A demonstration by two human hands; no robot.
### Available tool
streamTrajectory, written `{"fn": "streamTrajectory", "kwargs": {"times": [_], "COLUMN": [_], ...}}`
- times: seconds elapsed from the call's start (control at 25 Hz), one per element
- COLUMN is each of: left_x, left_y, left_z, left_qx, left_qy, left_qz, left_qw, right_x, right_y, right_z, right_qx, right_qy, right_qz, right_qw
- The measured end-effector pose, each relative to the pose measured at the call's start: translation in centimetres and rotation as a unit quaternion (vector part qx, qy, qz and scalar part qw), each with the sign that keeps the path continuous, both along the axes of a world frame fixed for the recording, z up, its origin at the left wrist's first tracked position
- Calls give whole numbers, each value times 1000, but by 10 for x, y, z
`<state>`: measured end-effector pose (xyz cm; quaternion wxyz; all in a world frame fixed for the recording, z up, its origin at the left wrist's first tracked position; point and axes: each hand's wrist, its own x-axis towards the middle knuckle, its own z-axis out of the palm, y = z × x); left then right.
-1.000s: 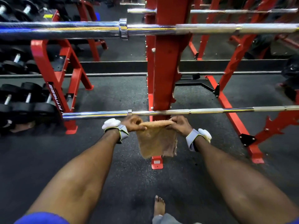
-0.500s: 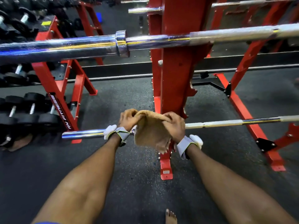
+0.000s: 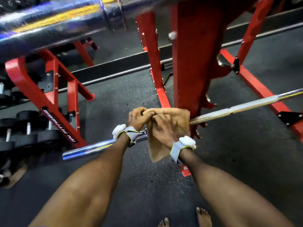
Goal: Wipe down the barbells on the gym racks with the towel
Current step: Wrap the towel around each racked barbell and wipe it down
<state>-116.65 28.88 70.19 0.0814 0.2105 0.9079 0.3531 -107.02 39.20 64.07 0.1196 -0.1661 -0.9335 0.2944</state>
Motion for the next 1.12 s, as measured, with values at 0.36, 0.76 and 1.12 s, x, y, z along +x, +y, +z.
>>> {"fn": "streamTrajectory", "kwargs": {"times": [0.36,0.76,1.12], "left_x": [-7,-5,-3], "left_y": [8,9,14], "left_z": [-74,-80,-81], "left_qx": [-28,-47,-31], "left_qy": [-4,25,33], "left_qz": [-44,72,64], "left_qw": [999,996,997], "right_x": [10,16,19], "right_y": [65,62,12], "right_z": [-47,-52,-33], "right_qx": [316,305,325], "right_qy": [77,64,-94], "right_qz": [83,81,157], "right_qw": [942,947,928]}}
